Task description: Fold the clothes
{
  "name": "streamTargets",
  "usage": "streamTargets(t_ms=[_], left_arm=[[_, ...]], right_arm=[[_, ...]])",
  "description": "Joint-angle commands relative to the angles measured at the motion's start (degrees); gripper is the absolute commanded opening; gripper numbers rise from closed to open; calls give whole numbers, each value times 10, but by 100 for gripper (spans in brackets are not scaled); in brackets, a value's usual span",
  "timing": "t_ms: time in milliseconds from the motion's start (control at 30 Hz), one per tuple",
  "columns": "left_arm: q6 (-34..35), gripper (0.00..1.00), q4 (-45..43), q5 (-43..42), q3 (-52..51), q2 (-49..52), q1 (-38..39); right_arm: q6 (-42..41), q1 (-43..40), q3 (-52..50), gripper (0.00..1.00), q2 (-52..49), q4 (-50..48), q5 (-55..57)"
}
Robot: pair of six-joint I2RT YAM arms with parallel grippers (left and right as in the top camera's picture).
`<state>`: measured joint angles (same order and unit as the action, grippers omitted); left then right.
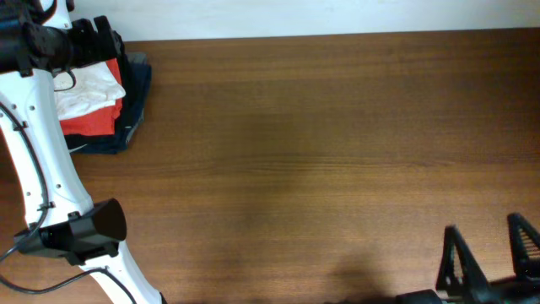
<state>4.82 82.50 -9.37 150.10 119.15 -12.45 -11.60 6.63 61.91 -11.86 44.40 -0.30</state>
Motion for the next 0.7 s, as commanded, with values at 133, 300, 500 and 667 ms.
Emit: streamTargets(t_ms=[133,300,500,667], left_arm=[[3,100,-1,2,-3,2,-1],[3,100,-1,2,-3,2,-1],[3,100,-1,2,-3,2,-1],[3,100,-1,2,-3,2,-1]], right_arm=[[-13,-38,-462,98,110,-465,35],[-13,-56,-579,98,116,-541,40],[-6,-56,-616,98,116,-451,40],[58,-56,-616,98,116,-400,35]])
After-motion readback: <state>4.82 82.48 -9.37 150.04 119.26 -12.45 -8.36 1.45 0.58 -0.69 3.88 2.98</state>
